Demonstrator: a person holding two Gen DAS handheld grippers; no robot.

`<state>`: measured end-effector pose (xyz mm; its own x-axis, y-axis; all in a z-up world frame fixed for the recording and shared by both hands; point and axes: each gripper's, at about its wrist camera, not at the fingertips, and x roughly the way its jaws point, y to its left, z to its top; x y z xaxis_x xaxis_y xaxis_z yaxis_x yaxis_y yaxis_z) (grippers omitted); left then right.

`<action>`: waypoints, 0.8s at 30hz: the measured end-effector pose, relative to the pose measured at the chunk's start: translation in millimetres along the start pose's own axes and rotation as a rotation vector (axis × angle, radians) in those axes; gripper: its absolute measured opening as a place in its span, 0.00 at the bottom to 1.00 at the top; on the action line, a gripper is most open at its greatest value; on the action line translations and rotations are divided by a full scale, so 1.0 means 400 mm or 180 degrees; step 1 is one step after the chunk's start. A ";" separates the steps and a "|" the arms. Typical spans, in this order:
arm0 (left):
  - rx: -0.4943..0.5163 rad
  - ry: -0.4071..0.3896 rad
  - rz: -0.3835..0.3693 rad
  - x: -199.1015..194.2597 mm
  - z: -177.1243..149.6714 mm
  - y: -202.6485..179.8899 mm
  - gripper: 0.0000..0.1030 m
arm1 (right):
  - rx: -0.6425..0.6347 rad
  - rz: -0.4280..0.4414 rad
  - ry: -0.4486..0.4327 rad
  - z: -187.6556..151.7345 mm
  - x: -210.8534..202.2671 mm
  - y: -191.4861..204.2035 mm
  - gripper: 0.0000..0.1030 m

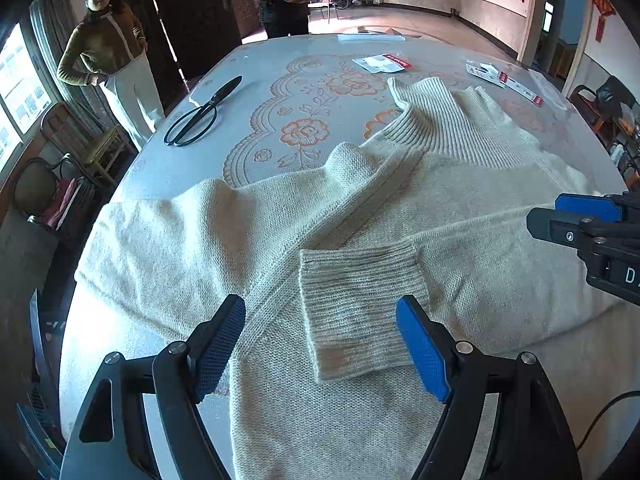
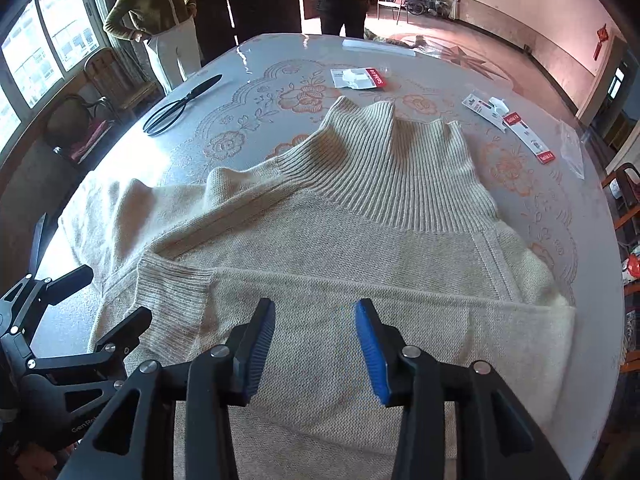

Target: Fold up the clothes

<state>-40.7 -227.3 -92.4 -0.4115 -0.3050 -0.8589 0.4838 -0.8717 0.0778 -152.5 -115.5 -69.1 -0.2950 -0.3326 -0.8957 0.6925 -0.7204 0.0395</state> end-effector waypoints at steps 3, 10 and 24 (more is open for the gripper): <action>-0.0021 0.0006 0.0008 0.001 0.003 -0.003 0.77 | -0.0034 0.0042 -0.0024 0.002 -0.004 -0.001 0.54; 0.0005 0.0025 0.0034 0.003 0.003 -0.027 0.77 | -0.0056 0.0098 -0.0038 0.001 -0.004 -0.007 0.62; 0.0090 0.0080 -0.0393 0.014 0.044 -0.024 0.77 | 0.0146 -0.0060 -0.0110 -0.009 -0.042 -0.020 0.64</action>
<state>-61.5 -227.4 -89.1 -0.4468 -0.1853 -0.8752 0.4084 -0.9127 -0.0153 -150.7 -102.1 -56.1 -0.3307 -0.3391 -0.8807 0.6559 -0.7535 0.0438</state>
